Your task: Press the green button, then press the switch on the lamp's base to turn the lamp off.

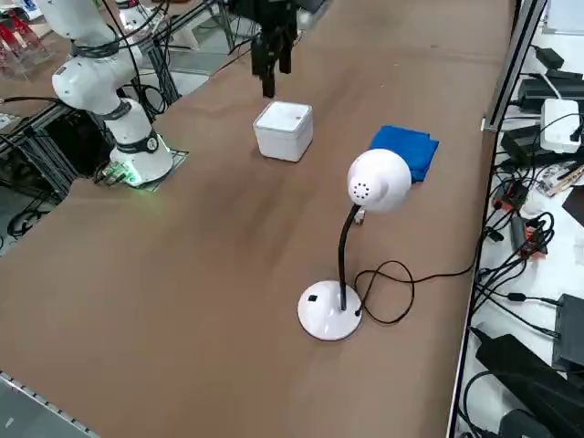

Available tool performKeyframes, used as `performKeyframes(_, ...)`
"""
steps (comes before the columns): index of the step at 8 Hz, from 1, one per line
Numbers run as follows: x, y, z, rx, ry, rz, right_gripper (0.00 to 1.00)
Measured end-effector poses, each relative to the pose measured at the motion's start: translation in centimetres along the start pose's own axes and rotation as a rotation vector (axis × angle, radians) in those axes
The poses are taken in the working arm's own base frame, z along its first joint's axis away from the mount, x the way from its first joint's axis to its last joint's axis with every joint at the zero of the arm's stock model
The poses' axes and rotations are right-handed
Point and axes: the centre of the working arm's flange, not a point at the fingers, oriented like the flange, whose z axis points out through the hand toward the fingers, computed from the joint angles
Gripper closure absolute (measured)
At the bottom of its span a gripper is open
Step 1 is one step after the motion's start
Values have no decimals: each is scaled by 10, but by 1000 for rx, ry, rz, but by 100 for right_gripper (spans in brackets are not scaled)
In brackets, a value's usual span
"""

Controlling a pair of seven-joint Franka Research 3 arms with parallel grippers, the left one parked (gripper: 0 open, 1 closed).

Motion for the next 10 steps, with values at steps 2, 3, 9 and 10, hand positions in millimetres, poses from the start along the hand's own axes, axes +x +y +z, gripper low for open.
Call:
performKeyframes(2, 4, -36, -31, -16, 49, -62, 0)
performKeyframes(3, 4, -39, -47, 10, 64, -64, 0)
performKeyframes(9, -21, 3, -51, 23, 59, 17, 0)
performKeyframes(10, -31, 4, -51, 17, 62, 20, 0)
